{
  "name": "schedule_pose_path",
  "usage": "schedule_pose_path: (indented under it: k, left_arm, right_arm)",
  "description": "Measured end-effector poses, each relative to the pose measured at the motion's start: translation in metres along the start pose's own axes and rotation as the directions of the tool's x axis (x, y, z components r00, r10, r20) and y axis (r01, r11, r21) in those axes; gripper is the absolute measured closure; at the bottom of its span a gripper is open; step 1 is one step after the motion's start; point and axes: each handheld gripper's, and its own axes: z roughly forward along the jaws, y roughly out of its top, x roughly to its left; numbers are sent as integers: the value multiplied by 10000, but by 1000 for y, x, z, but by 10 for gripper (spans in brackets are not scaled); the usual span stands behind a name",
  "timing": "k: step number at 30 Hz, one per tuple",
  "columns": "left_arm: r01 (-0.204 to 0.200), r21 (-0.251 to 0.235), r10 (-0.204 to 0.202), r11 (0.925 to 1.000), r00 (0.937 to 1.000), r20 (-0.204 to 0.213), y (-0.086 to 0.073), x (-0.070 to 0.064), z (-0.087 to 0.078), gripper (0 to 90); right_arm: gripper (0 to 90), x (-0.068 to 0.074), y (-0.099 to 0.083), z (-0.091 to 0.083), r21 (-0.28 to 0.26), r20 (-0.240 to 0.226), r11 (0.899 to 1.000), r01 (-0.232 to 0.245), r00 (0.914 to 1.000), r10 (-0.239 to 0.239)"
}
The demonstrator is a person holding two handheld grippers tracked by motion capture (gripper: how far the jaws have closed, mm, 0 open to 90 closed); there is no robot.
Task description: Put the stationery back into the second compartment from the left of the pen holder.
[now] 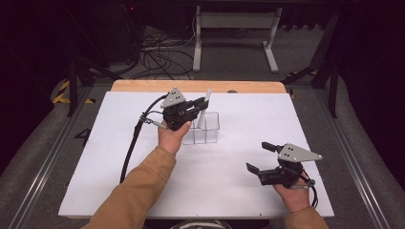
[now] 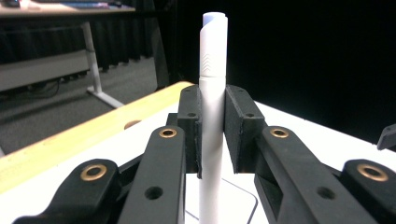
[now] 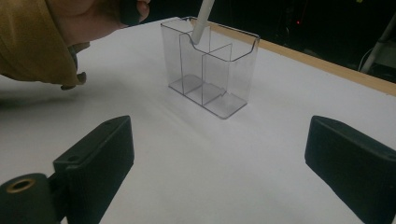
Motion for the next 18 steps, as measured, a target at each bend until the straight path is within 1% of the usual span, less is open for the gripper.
schedule_pose_path:
  k: [4, 7, 12, 16, 17, 18]
  left_arm:
    - [34, 312, -35, 9995, 10000, 25, -3, 1, 2, 780]
    - [132, 493, -134, 9987, 9999, 38, -6, 1, 3, 780]
    - [126, 756, -128, 9971, 9999, 19, -9, 1, 4, 780]
    - [-40, 1009, 55, 9949, 9999, -143, -11, 0, 3, 769]
    - [-86, 1027, 109, 9947, 9997, -219, -11, 0, 2, 690]
    - [-128, 1038, 157, 9945, 9995, -269, -11, -1, 1, 654]
  right_arm:
    - [89, 0, 0, 0, -3, -4, 10000, 19, 10000, -19]
    - [89, 0, 0, 0, -21, -4, 10000, 2, 10000, -2]
    - [89, 0, 0, 0, -9, -8, 10000, 23, 10000, -23]
    - [89, 0, 0, -1, -31, 16, 10000, 9, 10000, -9]
    - [89, 0, 0, -1, -28, 30, 10000, 11, 10000, -11]
    - [89, -1, 0, -1, -25, 26, 10000, 6, 10000, -6]
